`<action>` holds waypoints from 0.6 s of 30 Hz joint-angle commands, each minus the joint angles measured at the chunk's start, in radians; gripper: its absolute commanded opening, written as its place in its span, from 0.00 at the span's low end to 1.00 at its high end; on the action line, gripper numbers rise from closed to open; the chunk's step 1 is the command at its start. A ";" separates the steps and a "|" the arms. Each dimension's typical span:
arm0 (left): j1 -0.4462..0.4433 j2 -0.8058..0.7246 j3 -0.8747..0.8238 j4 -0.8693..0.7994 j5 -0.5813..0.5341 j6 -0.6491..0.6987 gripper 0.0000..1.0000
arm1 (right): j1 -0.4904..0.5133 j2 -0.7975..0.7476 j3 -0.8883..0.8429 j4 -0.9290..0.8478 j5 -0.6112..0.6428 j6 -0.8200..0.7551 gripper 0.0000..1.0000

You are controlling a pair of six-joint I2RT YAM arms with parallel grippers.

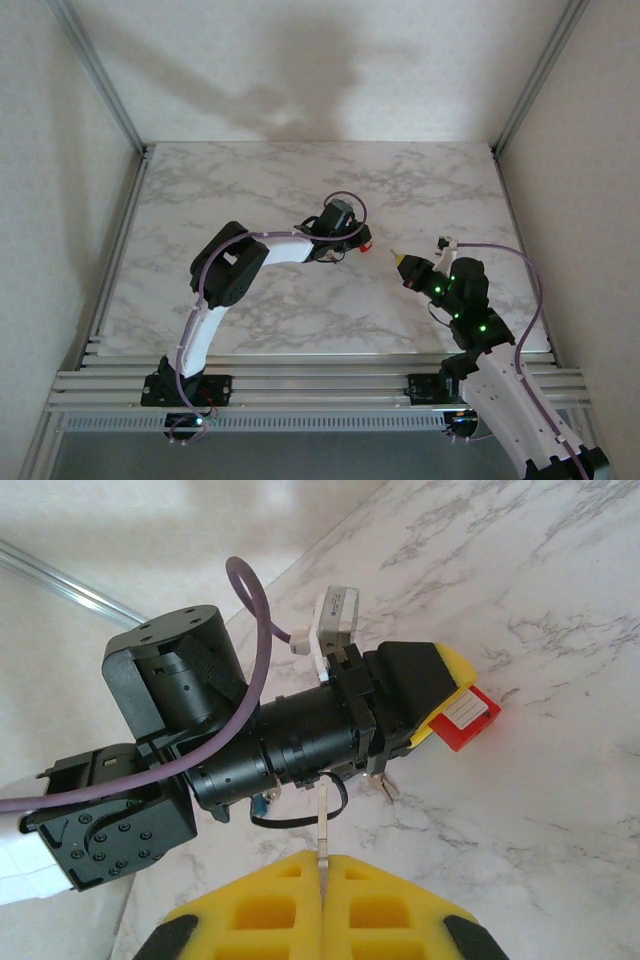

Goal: Lock with the key

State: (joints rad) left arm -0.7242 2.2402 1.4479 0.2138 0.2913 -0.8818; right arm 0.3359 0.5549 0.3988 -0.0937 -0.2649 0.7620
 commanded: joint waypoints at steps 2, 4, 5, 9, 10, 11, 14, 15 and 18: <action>-0.004 0.017 0.027 -0.047 -0.011 0.024 0.27 | -0.007 -0.010 -0.018 0.029 -0.013 -0.005 0.00; -0.003 0.015 0.027 -0.049 -0.014 0.026 0.28 | -0.007 -0.010 -0.018 0.031 -0.013 -0.005 0.00; -0.004 0.015 0.029 -0.050 -0.015 0.027 0.29 | -0.007 -0.010 -0.019 0.031 -0.013 -0.004 0.00; -0.004 0.012 0.034 -0.061 -0.020 0.035 0.32 | -0.008 -0.010 -0.020 0.032 -0.013 -0.002 0.00; -0.003 0.012 0.038 -0.067 -0.024 0.038 0.33 | -0.008 -0.010 -0.019 0.031 -0.014 -0.001 0.00; -0.004 0.010 0.041 -0.070 -0.028 0.042 0.34 | -0.006 -0.010 -0.020 0.031 -0.013 -0.002 0.00; -0.004 0.007 0.052 -0.089 -0.039 0.053 0.38 | -0.008 -0.010 -0.020 0.032 -0.014 -0.002 0.00; -0.004 0.006 0.055 -0.093 -0.043 0.055 0.38 | -0.008 -0.010 -0.020 0.031 -0.013 -0.002 0.00; -0.003 0.006 0.062 -0.106 -0.047 0.059 0.40 | -0.008 -0.010 -0.020 0.031 -0.014 -0.002 0.00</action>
State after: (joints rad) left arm -0.7242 2.2402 1.4773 0.1478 0.2749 -0.8474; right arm 0.3359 0.5549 0.3866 -0.0933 -0.2649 0.7624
